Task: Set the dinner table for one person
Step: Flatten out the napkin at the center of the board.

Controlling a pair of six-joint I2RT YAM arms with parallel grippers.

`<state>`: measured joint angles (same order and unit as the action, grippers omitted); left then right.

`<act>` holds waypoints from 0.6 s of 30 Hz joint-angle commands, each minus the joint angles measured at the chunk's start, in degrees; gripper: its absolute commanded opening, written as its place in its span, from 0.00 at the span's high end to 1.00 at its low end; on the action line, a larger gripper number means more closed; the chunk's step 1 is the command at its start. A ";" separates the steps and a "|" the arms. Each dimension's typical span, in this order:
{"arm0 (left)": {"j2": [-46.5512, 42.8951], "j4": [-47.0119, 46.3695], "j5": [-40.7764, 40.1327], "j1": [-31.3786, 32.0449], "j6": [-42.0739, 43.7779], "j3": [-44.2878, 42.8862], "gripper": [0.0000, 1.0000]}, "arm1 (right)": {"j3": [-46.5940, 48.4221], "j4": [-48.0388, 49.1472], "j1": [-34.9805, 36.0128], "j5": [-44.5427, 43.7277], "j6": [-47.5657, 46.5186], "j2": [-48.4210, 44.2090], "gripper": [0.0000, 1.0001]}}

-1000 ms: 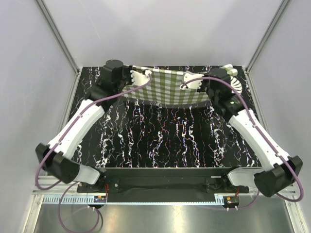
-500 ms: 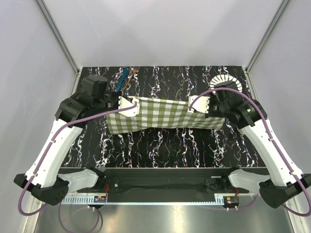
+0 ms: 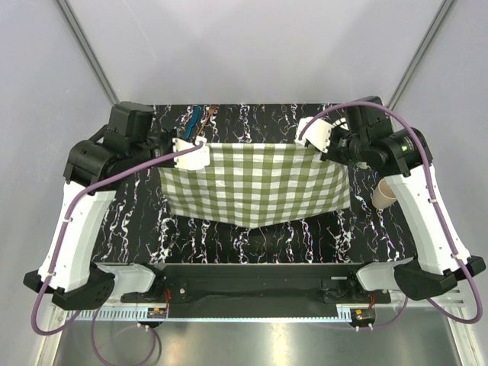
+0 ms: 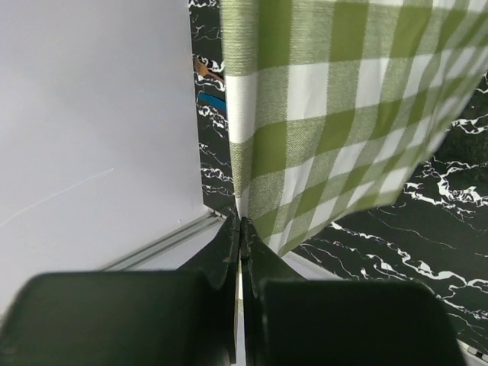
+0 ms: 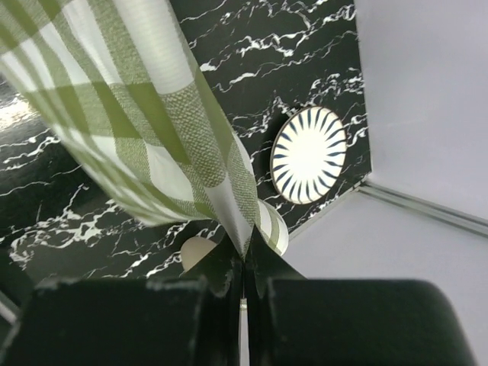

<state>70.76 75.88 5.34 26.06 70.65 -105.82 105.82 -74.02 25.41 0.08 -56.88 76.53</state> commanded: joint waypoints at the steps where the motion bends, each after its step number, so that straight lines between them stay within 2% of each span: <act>1: 1.13 12.98 -5.70 -1.46 -2.89 -5.28 1.00 | 0.62 -19.76 -1.59 -1.39 2.39 -1.65 1.00; 4: -1.94 12.81 -5.70 -1.28 1.06 -0.81 1.00 | -2.80 -19.67 -1.50 1.23 3.71 -2.09 1.00; 8: -2.64 12.89 -4.13 -1.02 0.80 4.29 1.00 | -8.24 -19.76 -1.42 5.10 5.64 -2.53 1.00; 13: -2.30 12.89 -4.11 -1.02 3.26 9.05 1.00 | -11.07 -19.76 -0.98 5.81 5.99 -2.35 1.00; 18: 0.69 12.89 -2.36 -1.02 3.71 2.13 1.00 | -2.13 -19.76 -0.71 1.60 3.63 -0.77 1.00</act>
<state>70.89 77.87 5.34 25.96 73.47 -98.28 97.08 -77.30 25.12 6.07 -52.69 76.53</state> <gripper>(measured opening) 0.008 0.011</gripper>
